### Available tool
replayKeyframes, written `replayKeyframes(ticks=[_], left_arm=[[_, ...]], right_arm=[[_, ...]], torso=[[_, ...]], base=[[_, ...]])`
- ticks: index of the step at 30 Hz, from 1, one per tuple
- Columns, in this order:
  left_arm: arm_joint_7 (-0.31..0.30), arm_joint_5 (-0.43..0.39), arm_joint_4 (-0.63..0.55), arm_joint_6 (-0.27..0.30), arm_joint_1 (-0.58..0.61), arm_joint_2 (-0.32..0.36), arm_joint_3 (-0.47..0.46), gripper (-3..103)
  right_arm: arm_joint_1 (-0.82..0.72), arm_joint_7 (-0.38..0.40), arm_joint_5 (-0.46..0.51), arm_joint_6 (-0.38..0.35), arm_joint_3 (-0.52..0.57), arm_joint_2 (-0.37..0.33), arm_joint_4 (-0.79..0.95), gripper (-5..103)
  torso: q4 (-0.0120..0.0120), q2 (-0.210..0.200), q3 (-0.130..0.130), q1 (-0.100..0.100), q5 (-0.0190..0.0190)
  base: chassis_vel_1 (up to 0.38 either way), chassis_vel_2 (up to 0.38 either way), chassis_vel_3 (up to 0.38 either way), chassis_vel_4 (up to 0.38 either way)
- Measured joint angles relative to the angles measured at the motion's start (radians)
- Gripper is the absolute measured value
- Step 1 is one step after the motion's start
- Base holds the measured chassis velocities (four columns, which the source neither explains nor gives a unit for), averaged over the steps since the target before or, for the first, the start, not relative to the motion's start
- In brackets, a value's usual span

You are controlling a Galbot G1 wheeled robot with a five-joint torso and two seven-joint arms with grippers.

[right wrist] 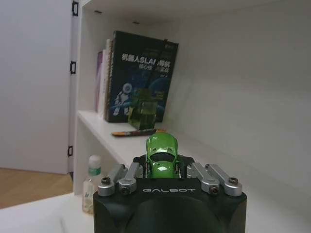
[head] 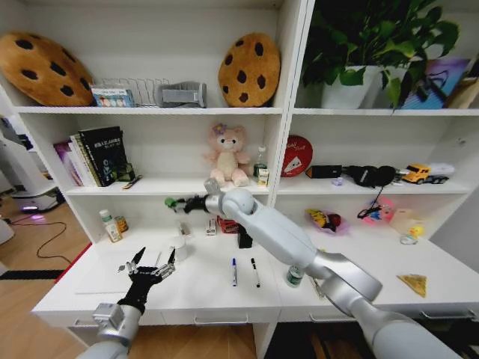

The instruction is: Organize the objects on the table.

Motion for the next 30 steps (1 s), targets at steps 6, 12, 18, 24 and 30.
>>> replayKeyframes(ticks=[6,12,18,24,30], left_arm=[[0.0,0.0,0.0,0.0,0.0,0.0,0.0,100],[0.0,0.0,0.0,0.0,0.0,0.0,0.0,100],[0.0,0.0,0.0,0.0,0.0,0.0,0.0,100],[0.0,0.0,0.0,0.0,0.0,0.0,0.0,100],[0.0,0.0,0.0,0.0,0.0,0.0,0.0,100]], right_arm=[[0.077,-0.064,-0.173,0.168,0.149,0.172,-0.369,33],[0.128,-0.038,-0.264,0.23,0.231,0.173,-0.574,33],[0.09,-0.047,-0.266,0.237,0.232,0.17,-0.567,33],[0.078,-0.134,-0.231,0.252,0.208,0.168,-0.528,33],[0.075,-0.181,-0.225,0.253,0.194,0.166,-0.507,33]], torso=[[0.0006,0.0,0.0,0.0,-0.0003],[-0.0009,0.0,0.0,0.0,0.0003],[0.0001,0.0,0.0,0.0,0.0003],[0.0,0.0,0.0,0.0,0.0003],[-0.0001,0.0,0.0,0.0,0.0003]], base=[[0.0,0.0,0.0,0.0],[0.0,0.0,0.0,0.0],[0.0,0.0,0.0,0.0],[0.0,0.0,0.0,0.0],[0.0,0.0,0.0,0.0]])
